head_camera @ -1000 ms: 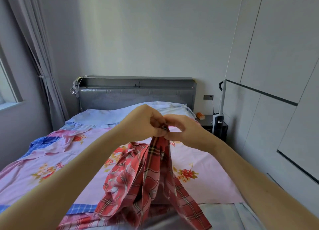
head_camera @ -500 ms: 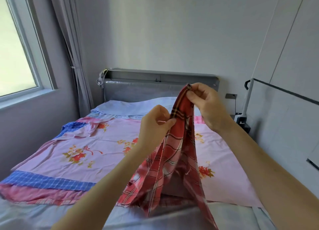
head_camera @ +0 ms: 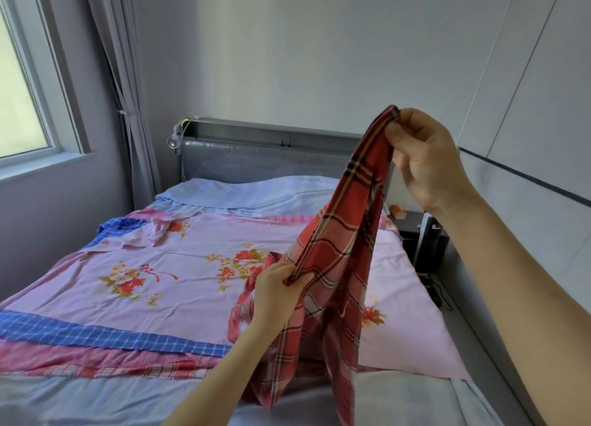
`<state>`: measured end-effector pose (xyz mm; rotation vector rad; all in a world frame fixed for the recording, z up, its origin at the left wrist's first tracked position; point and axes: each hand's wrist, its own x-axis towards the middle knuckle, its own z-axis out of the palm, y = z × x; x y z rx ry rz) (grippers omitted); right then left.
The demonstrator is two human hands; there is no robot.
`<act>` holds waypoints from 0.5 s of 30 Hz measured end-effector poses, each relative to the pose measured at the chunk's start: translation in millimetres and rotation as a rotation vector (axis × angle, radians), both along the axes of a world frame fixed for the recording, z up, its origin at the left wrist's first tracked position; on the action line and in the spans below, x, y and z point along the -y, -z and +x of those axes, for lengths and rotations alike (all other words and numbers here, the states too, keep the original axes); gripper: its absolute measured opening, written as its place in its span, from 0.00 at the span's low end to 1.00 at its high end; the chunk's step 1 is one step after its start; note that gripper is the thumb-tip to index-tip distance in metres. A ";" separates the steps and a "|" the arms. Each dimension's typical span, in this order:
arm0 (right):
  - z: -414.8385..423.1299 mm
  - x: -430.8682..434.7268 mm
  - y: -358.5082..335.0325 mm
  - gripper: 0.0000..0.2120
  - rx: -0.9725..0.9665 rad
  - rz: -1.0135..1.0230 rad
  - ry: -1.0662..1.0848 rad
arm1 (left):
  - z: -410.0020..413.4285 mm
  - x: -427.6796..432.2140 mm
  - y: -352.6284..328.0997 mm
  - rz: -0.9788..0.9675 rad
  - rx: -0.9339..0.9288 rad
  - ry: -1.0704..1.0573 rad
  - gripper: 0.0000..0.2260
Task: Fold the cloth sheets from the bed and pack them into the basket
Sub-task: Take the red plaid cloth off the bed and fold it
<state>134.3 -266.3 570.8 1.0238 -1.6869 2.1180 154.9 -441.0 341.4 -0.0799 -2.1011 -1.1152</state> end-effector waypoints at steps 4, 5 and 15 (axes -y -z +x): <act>-7.0 -18.5 2.9 0.05 0.026 -0.008 0.072 | -3.7 5.2 -0.3 0.142 0.153 0.065 0.10; -11.6 -27.4 6.0 0.07 0.052 -0.017 0.106 | -5.4 9.0 -3.9 0.163 0.188 0.069 0.12; -31.8 -130.6 24.0 0.14 0.208 -0.190 0.438 | 14.2 26.8 -124.8 0.043 0.262 0.352 0.16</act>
